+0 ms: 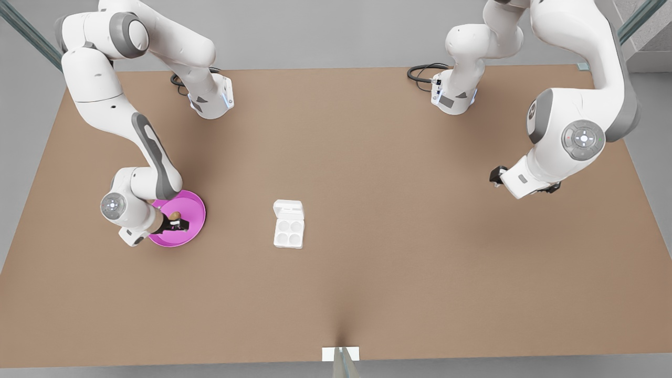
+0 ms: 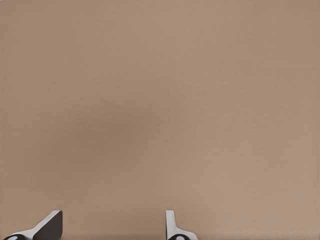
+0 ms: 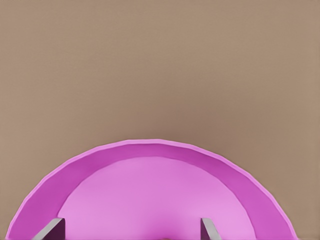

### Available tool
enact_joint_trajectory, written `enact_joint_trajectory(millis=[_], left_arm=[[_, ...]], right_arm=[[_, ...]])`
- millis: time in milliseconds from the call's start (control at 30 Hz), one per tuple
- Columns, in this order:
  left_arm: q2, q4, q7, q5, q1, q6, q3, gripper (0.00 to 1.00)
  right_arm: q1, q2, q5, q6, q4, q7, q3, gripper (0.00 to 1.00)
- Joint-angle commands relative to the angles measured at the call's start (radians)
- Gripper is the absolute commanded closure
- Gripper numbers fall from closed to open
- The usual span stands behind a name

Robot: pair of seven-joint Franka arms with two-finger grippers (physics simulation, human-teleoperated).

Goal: Pack egg into the box and close the box lid

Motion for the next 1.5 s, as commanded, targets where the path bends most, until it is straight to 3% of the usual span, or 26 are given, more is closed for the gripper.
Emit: enact_joint_trajectory(millis=[0, 433, 1467], left_arm=[[-0.001, 0.0, 0.001, 0.001, 0.0, 0.0, -0.001, 0.0], [0.006, -0.001, 0.001, 0.001, 0.0, 0.0, 0.0, 0.0], [0.038, 0.0, 0.003, -0.01, 0.0, 0.008, -0.001, 0.0]], right_arm=[[-0.004, -0.003, 0.002, 0.001, -0.006, -0.028, 0.0, 0.0], [-0.018, -0.012, 0.002, 0.088, -0.103, -0.021, 0.002, 0.0], [-0.052, -0.024, 0.002, 0.114, -0.151, -0.025, 0.002, 0.0]])
